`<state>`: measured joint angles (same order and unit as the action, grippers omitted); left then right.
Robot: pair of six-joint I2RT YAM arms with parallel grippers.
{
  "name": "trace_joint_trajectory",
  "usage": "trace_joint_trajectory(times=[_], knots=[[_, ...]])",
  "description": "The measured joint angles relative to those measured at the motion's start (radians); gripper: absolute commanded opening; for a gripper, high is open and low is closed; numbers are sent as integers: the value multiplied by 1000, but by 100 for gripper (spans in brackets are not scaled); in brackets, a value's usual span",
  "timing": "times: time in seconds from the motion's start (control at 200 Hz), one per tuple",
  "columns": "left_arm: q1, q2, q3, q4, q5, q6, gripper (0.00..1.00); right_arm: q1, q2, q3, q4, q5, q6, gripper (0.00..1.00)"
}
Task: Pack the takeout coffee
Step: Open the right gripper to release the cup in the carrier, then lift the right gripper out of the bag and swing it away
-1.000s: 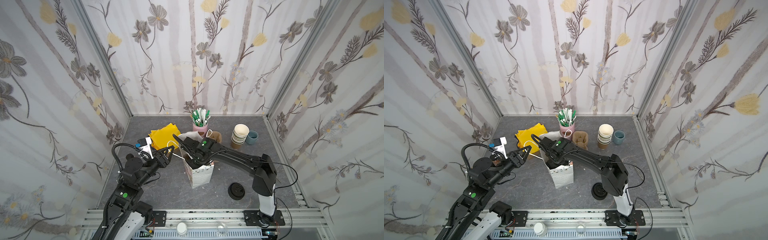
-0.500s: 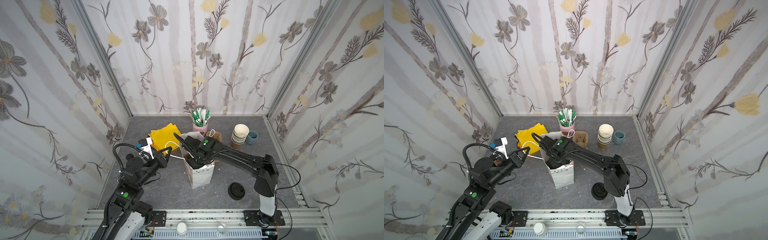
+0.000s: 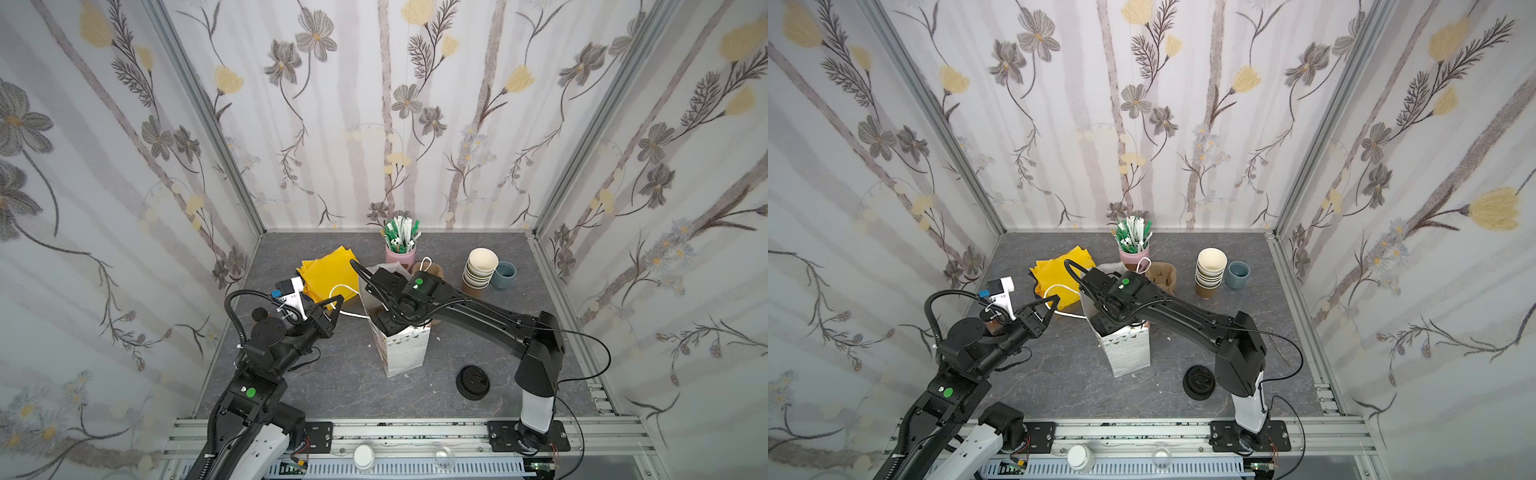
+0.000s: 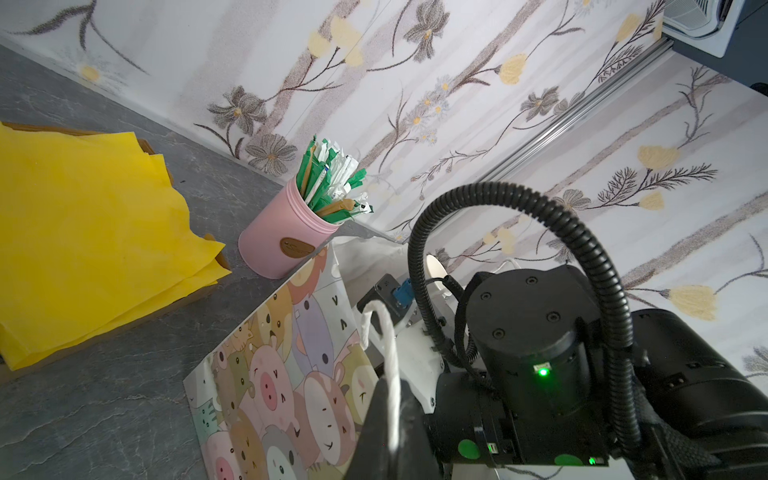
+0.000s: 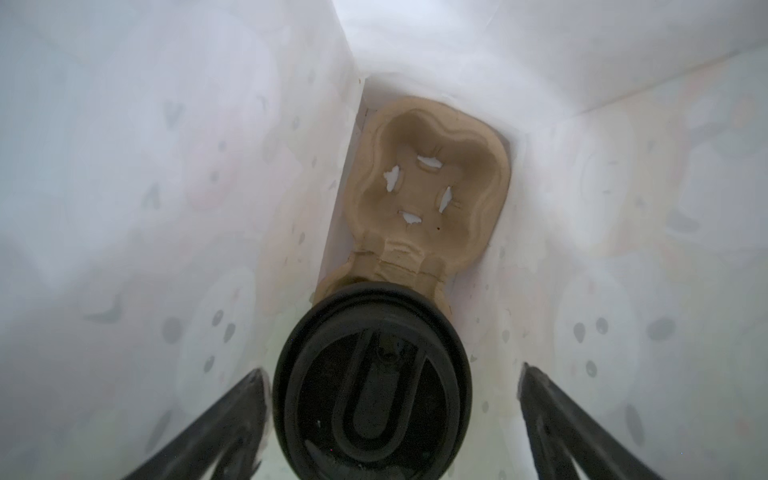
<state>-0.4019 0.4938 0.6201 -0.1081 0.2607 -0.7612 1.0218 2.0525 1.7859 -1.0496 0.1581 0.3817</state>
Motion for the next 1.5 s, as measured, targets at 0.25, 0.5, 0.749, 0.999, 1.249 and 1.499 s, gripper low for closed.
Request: trace_joint_trajectory(times=[0.25, 0.5, 0.749, 0.999, 1.249, 1.499], knots=[[0, -7, -6, 0, -4, -4, 0, -1, -58, 0, 34, 34, 31, 93], [0, -7, -7, 0, -6, -5, 0, -3, -95, 0, 81, 62, 66, 93], [0, -3, -7, 0, -5, -3, 0, -5, -136, 18, 125, 110, 89, 93], [0, 0, -7, 0, -3, -5, 0, 2, -218, 39, 179, 133, 91, 89], [0, -1, -7, 0, -3, -5, 39, 60, -354, 39, 298, 110, 19, 84], [0, -21, 27, 0, -10, 2, 82, 93, -600, -45, 350, 147, -27, 83]])
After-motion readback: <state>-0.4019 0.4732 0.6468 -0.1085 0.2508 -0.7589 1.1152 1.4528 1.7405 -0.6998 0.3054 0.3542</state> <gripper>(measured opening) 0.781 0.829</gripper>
